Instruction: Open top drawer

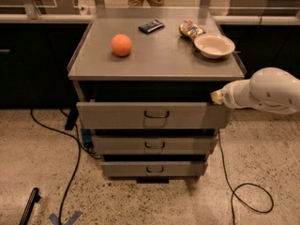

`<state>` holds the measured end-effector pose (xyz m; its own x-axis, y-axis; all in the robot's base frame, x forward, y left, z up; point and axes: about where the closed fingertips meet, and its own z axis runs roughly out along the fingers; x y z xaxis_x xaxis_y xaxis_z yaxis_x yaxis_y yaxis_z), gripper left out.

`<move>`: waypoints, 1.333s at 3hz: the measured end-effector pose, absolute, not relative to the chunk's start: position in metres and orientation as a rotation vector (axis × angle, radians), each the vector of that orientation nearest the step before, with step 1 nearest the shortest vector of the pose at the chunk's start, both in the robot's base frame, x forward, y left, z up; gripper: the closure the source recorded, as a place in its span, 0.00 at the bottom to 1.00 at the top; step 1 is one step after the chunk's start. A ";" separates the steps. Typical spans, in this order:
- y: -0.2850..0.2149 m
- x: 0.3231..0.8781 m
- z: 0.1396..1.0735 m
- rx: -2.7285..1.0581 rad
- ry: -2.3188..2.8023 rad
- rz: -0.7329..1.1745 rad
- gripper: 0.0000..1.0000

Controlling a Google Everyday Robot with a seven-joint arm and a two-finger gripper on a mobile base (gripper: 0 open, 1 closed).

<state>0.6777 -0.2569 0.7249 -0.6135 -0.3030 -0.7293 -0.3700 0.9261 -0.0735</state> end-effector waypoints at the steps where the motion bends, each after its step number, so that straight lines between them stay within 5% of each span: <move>1: -0.239 0.708 0.704 -0.475 2.294 0.126 1.00; 4: -0.243 0.705 0.676 -0.468 2.397 0.165 1.00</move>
Offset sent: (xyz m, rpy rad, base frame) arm 0.0478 0.0236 -0.0329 0.0053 0.0502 -0.0042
